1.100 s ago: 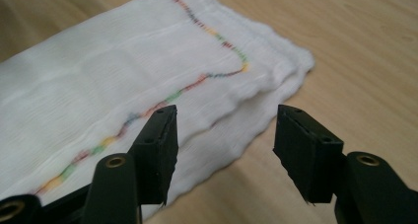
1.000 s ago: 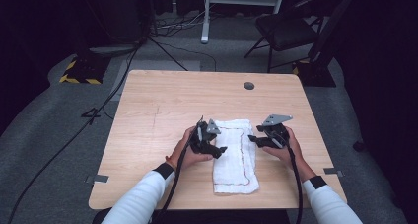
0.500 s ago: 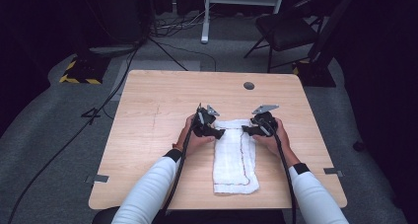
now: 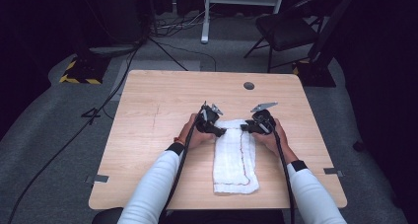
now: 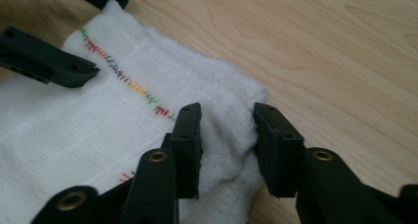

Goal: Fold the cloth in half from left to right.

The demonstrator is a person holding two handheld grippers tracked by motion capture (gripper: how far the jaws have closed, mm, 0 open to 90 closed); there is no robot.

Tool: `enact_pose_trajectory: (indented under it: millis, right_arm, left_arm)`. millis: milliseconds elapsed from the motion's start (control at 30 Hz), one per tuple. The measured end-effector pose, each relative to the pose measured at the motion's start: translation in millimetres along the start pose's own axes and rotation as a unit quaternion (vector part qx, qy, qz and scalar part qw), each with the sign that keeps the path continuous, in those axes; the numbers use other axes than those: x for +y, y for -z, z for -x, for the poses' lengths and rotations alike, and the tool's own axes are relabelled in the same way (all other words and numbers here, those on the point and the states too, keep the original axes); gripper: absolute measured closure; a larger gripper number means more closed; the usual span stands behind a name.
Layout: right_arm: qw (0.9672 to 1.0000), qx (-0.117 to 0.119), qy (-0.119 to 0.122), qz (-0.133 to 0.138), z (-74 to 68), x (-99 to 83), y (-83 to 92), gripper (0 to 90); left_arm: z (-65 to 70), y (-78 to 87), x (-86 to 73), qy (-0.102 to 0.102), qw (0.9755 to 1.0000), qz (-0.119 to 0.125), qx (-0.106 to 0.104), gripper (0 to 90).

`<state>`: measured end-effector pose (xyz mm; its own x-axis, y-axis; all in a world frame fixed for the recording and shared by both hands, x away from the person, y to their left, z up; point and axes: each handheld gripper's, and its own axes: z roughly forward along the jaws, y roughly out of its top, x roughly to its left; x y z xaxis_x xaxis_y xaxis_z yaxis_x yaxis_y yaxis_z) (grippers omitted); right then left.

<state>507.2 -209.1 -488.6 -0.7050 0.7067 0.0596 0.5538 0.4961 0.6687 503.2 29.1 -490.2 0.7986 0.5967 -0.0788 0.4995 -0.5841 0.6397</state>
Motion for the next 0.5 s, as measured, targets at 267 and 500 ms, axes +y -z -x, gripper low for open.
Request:
enact_pose_trajectory:
  millis: [267,500]
  right_arm:
    - [0.9998,-0.008,0.02,-0.003,-5.0,3.4,0.1,80.6]
    - [0.9987,-0.031,0.031,0.027,-7.8,10.5,2.5,82.6]
  left_arm:
    - [-3.9,0.4,5.9,-0.004,0.9998,-0.004,-0.017,74.4]
    - [-12.6,4.8,11.1,-0.001,0.9999,0.01,0.013,75.9]
